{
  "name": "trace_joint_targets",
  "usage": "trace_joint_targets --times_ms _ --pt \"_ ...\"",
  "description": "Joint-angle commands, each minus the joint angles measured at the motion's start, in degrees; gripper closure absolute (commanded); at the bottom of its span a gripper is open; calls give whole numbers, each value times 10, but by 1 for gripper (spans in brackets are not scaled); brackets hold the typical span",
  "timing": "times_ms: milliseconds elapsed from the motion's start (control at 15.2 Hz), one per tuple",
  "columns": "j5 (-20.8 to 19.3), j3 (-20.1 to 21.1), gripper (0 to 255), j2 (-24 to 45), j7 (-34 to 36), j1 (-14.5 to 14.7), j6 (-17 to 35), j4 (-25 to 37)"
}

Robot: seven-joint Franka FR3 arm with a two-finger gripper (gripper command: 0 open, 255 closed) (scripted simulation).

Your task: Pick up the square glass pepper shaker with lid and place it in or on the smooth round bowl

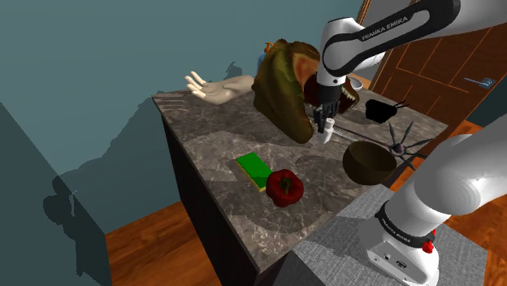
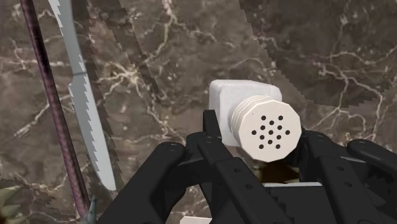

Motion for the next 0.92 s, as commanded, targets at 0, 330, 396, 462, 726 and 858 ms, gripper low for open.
trace_joint_targets --times_ms 0,330,396,462,726,858 --pt "1 1 255 -8 0 0 -19 10" --pt "2 4 255 -28 -1 1 -62 34" --pt "2 4 255 -32 -1 1 -71 39" --pt "2 5 255 -35 -2 1 -79 44" --pt "3 7 255 -47 -3 1 -113 66" --pt "4 8 255 -52 -3 1 -130 78"
